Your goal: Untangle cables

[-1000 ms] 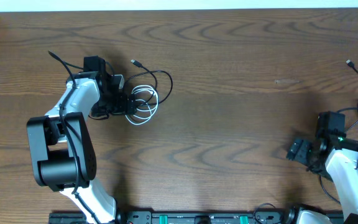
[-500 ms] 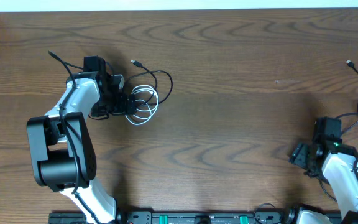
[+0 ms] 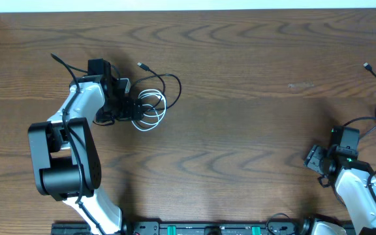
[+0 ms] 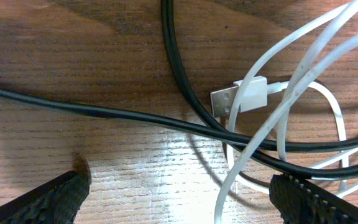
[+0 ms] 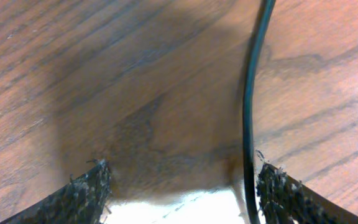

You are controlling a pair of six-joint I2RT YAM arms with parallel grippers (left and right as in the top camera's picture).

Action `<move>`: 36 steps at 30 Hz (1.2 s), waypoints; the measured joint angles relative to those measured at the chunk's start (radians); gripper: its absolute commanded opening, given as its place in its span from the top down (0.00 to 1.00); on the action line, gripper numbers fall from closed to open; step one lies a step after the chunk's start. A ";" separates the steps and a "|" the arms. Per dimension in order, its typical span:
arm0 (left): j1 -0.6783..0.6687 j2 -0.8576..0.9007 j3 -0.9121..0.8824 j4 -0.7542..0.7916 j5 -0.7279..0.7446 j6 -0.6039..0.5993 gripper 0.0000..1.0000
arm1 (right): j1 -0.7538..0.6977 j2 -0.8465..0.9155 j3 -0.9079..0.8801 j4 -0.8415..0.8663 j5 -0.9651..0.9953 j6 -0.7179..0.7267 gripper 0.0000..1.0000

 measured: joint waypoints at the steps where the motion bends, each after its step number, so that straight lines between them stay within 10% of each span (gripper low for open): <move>1: 0.000 0.000 0.000 0.000 0.000 0.000 0.02 | -0.001 0.000 -0.002 0.005 -0.015 0.000 0.27; 5: 0.000 0.000 0.000 0.000 0.000 0.000 0.02 | -0.002 0.000 -0.007 0.014 -0.077 0.001 0.32; 12: 0.000 0.000 0.000 0.000 0.000 0.000 0.02 | -0.002 -0.002 -0.008 0.011 -0.106 -0.016 0.99; 30: 0.000 0.000 0.000 0.000 0.000 0.000 0.02 | 0.000 0.035 0.049 0.087 -0.043 -0.070 0.99; 36: 0.000 0.000 0.000 0.000 0.000 0.000 0.02 | -0.003 0.035 0.175 0.434 0.170 -0.307 0.99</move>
